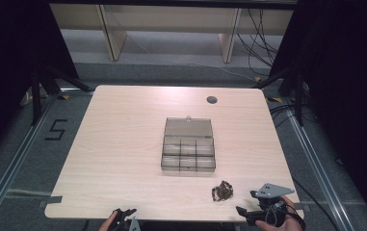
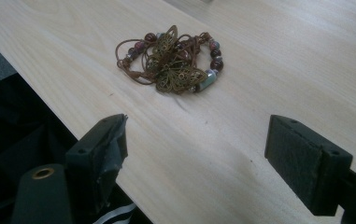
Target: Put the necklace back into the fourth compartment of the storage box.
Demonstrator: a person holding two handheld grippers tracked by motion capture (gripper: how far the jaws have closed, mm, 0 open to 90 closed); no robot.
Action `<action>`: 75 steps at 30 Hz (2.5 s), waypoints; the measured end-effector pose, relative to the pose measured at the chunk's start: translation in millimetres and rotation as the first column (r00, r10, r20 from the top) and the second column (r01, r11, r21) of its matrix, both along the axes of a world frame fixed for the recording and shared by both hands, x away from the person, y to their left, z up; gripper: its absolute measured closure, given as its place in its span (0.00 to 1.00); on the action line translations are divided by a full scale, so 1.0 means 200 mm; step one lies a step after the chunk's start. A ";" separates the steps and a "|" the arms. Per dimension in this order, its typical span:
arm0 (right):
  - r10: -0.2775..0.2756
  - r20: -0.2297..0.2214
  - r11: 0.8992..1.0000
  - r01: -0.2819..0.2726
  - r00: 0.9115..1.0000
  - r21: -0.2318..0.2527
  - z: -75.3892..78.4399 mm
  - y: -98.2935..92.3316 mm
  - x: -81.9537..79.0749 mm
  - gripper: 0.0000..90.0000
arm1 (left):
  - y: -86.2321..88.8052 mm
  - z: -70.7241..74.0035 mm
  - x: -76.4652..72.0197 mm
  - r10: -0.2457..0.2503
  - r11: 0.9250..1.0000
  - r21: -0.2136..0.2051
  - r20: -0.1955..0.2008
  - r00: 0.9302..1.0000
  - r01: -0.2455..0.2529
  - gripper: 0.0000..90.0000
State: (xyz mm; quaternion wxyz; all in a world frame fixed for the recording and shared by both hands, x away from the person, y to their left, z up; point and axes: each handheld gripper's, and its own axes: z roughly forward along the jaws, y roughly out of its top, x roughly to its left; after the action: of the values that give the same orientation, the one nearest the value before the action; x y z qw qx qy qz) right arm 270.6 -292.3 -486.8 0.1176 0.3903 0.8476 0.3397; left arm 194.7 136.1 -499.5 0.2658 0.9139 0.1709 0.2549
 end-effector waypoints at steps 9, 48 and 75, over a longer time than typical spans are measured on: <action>0.008 -0.012 0.999 -0.008 1.000 -0.042 0.06 0.01 0.02 0.22 | 0.01 -0.01 0.01 0.012 1.000 -0.003 -0.003 1.000 -0.012 0.18; 0.189 -0.240 0.920 -0.257 0.952 -0.297 0.05 0.35 0.40 0.33 | 0.02 0.01 0.01 0.010 1.000 -0.016 -0.002 1.000 -0.010 0.18; 0.298 -0.277 0.879 -0.376 0.913 -0.294 0.06 0.42 0.40 0.86 | 0.01 0.00 0.01 0.012 1.000 0.005 0.012 1.000 -0.012 0.18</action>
State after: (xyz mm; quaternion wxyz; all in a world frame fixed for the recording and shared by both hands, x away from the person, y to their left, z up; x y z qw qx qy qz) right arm 349.7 -207.7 -475.4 0.0260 0.2453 0.9563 0.1572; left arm 196.1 138.1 -498.7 0.2631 0.9119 0.1745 0.2622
